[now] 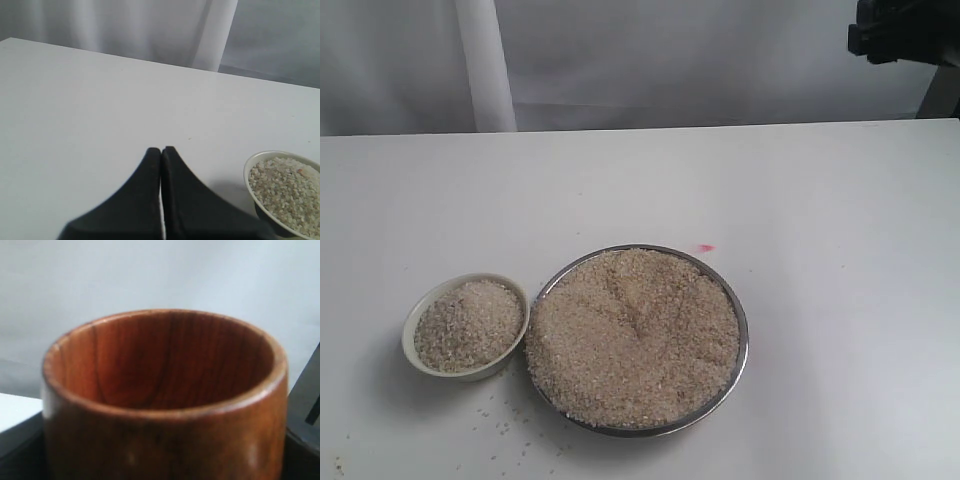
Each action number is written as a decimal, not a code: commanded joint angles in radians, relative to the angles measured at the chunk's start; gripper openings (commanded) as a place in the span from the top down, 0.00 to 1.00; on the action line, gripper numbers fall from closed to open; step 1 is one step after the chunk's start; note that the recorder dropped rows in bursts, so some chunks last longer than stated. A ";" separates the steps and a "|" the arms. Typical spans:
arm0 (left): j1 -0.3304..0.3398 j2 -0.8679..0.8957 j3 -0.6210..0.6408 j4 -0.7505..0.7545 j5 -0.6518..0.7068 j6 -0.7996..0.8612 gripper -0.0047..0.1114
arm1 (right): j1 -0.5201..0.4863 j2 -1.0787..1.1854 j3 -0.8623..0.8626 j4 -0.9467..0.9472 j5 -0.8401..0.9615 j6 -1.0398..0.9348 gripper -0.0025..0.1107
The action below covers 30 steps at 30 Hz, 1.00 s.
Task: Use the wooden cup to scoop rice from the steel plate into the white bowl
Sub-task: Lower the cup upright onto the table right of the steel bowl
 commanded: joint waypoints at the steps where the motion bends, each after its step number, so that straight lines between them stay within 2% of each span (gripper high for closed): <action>1: -0.003 -0.002 -0.004 -0.006 -0.006 -0.001 0.96 | 0.002 0.028 0.027 -0.059 -0.094 0.090 0.98; 5: -0.003 -0.002 -0.004 -0.006 -0.006 -0.001 0.96 | -0.018 0.026 0.151 -0.339 -0.338 0.386 0.98; 8: -0.003 -0.002 -0.004 -0.006 -0.006 -0.001 0.96 | -0.041 0.026 0.256 -0.486 -0.466 0.504 0.98; 13: -0.003 -0.002 -0.004 -0.006 -0.006 -0.001 0.96 | -0.041 0.028 0.413 -0.482 -0.576 0.448 0.98; 18: -0.003 -0.002 -0.004 -0.006 -0.006 -0.001 0.96 | -0.041 0.065 0.522 -0.354 -0.681 0.393 0.98; 30: -0.003 -0.002 -0.004 -0.006 -0.006 -0.001 0.96 | -0.039 0.290 0.535 -0.347 -0.788 0.367 0.98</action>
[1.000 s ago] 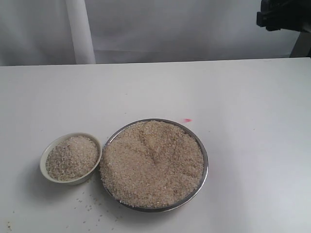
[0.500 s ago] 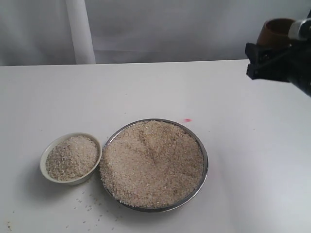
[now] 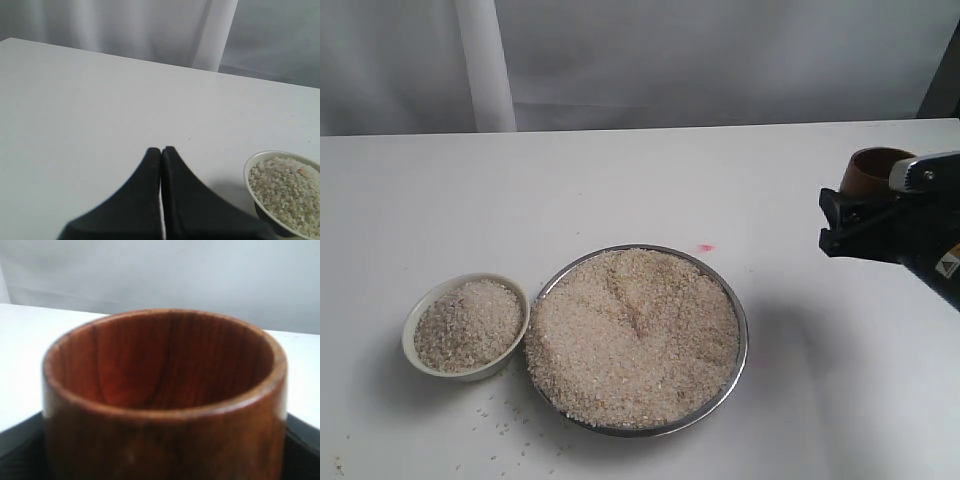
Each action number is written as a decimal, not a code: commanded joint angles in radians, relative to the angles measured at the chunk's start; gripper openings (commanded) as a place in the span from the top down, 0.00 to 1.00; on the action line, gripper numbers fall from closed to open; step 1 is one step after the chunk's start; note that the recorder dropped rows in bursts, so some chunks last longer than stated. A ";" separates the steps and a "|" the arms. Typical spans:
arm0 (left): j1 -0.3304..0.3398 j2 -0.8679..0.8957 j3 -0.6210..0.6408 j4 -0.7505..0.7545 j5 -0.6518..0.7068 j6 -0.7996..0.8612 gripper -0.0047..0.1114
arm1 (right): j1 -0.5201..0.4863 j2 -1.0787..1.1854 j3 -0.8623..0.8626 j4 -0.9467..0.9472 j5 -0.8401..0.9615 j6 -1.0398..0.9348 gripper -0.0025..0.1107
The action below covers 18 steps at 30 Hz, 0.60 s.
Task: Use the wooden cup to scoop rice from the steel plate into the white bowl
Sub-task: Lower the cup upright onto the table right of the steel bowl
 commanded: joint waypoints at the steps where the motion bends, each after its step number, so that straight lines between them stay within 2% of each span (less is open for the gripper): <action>1: -0.003 -0.002 -0.004 -0.006 -0.006 -0.001 0.96 | -0.005 0.065 0.001 0.015 -0.072 -0.008 0.98; 18: -0.003 -0.002 -0.004 -0.006 -0.006 -0.001 0.96 | -0.005 0.251 0.001 0.015 -0.126 -0.016 0.98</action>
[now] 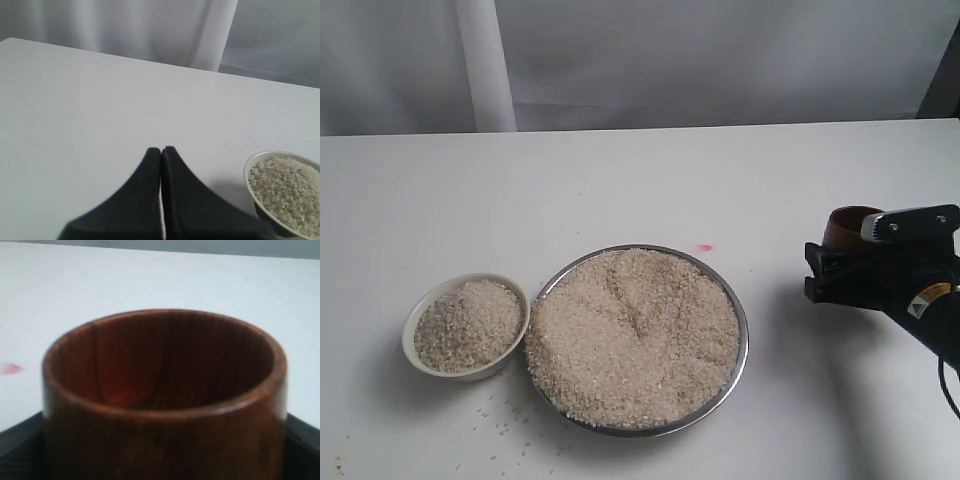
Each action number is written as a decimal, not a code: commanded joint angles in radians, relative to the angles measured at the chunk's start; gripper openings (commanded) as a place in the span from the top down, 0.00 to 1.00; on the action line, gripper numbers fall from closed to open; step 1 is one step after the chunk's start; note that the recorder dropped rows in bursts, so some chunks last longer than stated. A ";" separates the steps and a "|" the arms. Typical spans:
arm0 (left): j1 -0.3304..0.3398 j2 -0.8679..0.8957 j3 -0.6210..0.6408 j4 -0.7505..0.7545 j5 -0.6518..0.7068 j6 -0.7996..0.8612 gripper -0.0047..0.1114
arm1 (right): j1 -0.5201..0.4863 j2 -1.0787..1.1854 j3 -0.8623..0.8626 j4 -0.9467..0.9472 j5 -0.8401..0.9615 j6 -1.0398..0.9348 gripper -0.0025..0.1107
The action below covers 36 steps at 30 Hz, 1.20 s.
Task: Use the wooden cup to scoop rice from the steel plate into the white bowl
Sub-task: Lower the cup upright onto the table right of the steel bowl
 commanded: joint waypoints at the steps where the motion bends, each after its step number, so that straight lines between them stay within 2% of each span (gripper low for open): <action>1: -0.003 -0.002 -0.004 -0.006 -0.006 -0.001 0.96 | -0.005 0.013 0.002 0.009 -0.027 -0.012 0.98; 20: -0.003 -0.002 -0.004 -0.006 -0.006 -0.001 0.96 | -0.005 0.038 0.002 0.007 0.074 -0.070 0.98; 32: -0.003 -0.002 -0.004 -0.006 -0.006 -0.001 0.96 | -0.005 0.038 0.002 0.007 0.078 -0.081 0.97; 33: -0.003 -0.002 -0.004 -0.006 -0.006 -0.001 0.96 | -0.005 0.038 0.002 0.007 0.078 -0.081 0.94; 35: -0.003 -0.002 -0.004 -0.006 -0.006 -0.001 0.96 | -0.005 0.038 0.002 0.007 0.078 -0.089 0.79; 36: -0.003 -0.002 -0.004 -0.006 -0.006 -0.001 0.96 | -0.005 0.038 0.002 0.007 0.076 -0.098 0.65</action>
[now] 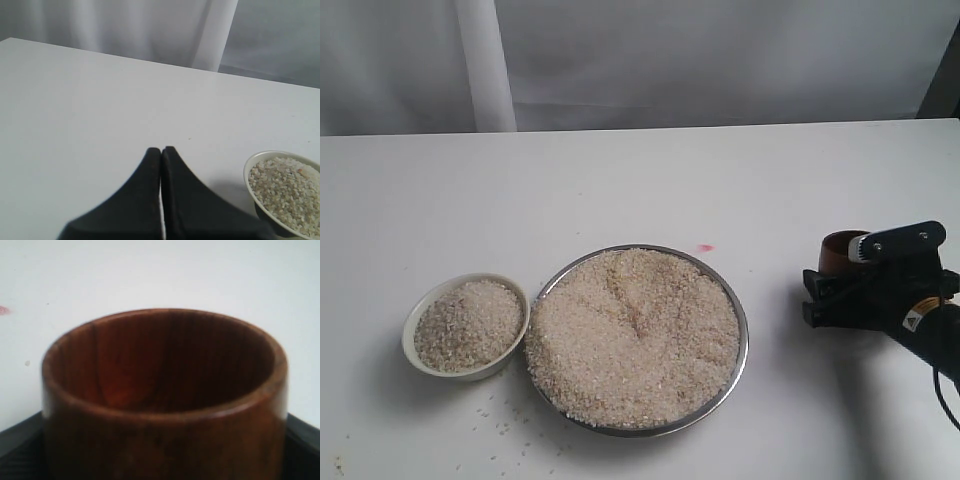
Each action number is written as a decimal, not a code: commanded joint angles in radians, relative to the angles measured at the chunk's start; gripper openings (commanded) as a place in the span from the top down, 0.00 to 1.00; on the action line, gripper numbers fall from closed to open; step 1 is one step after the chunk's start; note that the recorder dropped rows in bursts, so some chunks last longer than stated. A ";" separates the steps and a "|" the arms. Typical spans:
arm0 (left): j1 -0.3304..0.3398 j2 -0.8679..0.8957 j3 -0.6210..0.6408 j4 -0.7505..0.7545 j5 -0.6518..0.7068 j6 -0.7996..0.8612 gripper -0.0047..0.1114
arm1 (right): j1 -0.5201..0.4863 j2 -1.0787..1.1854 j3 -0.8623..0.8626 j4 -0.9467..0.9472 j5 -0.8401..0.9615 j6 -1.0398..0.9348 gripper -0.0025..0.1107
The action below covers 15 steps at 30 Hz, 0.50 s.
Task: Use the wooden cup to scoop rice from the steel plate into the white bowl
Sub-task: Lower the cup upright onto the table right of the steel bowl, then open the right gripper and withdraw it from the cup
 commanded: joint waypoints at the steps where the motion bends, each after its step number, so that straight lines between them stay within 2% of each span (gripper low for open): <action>1: -0.003 -0.002 -0.004 -0.006 -0.006 -0.001 0.96 | -0.005 -0.003 0.002 0.007 0.000 -0.026 0.54; 3: -0.003 -0.002 -0.004 -0.006 -0.006 -0.001 0.96 | -0.005 -0.005 0.002 0.007 -0.025 -0.026 0.36; 6: -0.003 -0.002 -0.004 -0.006 -0.006 -0.001 0.96 | -0.005 -0.005 0.002 0.007 -0.029 -0.026 0.22; 15: -0.003 -0.002 -0.004 -0.006 -0.006 -0.001 0.96 | -0.005 -0.027 0.002 -0.030 -0.023 -0.018 0.21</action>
